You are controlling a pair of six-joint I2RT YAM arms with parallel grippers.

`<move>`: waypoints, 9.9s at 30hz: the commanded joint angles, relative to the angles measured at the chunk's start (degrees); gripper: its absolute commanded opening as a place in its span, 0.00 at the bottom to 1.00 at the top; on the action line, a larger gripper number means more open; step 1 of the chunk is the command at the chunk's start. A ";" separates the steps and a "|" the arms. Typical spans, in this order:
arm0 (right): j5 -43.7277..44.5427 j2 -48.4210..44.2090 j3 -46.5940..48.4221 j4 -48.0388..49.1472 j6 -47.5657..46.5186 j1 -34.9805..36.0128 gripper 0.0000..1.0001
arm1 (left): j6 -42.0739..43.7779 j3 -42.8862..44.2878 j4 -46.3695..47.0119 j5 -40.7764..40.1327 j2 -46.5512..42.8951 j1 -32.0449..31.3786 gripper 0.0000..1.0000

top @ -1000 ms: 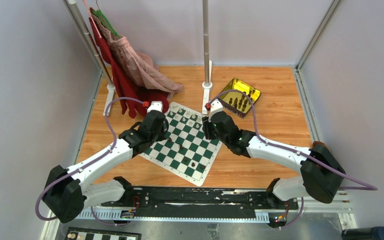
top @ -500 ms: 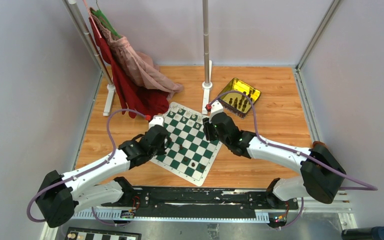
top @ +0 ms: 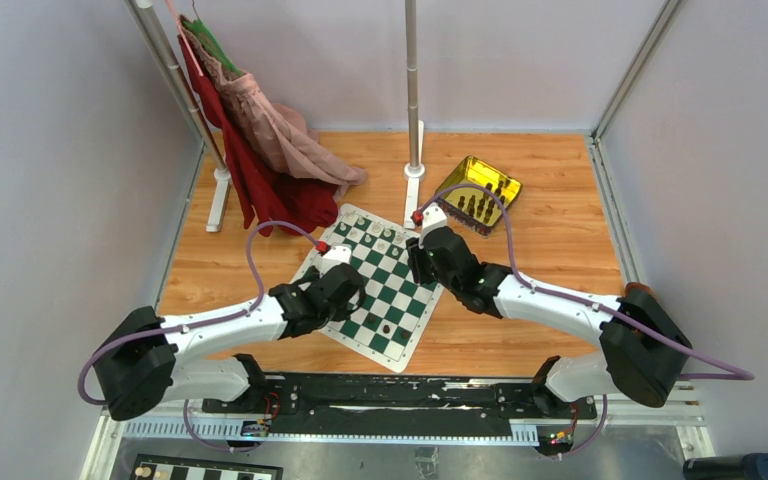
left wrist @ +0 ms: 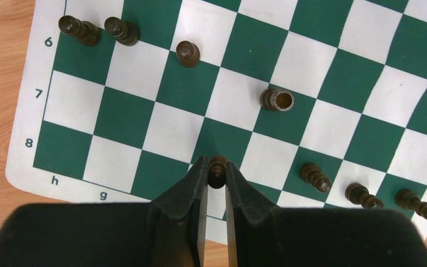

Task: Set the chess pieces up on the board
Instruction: Place the chess piece on the chessboard, then pick up the chess piece from the chessboard, then place the chess piece on the chessboard, then pick up the chess piece from the chessboard.

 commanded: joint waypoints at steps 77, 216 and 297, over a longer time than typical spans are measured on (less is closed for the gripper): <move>3.58 -4.20 -3.43 0.69 1.19 -2.35 0.40 | 6.47 11.91 7.50 -6.71 12.85 -4.05 0.62; 0.28 -4.90 -4.88 1.48 2.36 -3.50 0.40 | -10.68 -6.57 -5.27 -3.57 -10.64 21.95 0.00; 0.30 -2.91 -4.82 2.18 2.54 -3.51 0.40 | 4.51 2.08 15.25 0.18 5.37 25.70 0.51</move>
